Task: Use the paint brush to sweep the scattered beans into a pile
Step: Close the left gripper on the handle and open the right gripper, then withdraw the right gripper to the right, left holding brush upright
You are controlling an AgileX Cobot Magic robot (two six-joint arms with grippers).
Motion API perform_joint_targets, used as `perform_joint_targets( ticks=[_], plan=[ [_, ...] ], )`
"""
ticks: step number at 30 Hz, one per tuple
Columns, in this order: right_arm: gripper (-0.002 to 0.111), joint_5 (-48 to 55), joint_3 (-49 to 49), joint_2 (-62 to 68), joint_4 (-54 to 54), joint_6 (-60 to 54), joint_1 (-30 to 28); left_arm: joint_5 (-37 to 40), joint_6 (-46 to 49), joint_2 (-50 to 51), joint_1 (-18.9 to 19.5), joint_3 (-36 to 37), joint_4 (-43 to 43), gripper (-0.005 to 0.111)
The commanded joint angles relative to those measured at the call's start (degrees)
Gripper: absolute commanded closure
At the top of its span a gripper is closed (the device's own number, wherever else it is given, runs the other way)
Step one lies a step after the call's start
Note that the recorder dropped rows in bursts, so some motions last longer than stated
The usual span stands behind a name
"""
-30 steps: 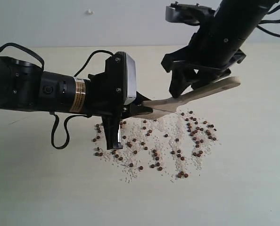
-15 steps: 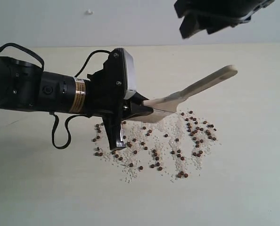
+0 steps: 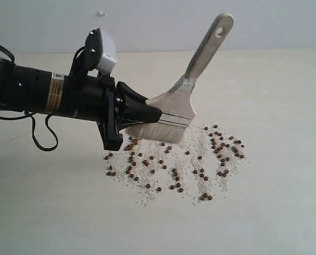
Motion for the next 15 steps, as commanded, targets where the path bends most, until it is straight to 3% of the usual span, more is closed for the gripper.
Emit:
perform_joint_targets(
  ticks=[1,6,9,15],
  plan=[
    [0.108,-7.3,10.9,-9.9,0.1,0.5,0.1,-9.1,-2.6,-0.5,0.3,-0.4,0.4,0.107],
    [0.108,-18.4,22.1,-13.5,-0.1,0.4,0.1,-13.5,-2.6,-0.5,0.3,-0.4,0.3,0.107],
    [0.108,-19.9,26.9,-10.6,-2.9,-0.2,0.1,-14.7,-2.4,-0.5,0.3,-0.4,-0.8,0.107],
    [0.108,-25.0,27.2,1.3,-2.8,0.4,0.1,-19.7,-2.2,-0.3,2.5,-0.4,0.0,0.107]
  ],
)
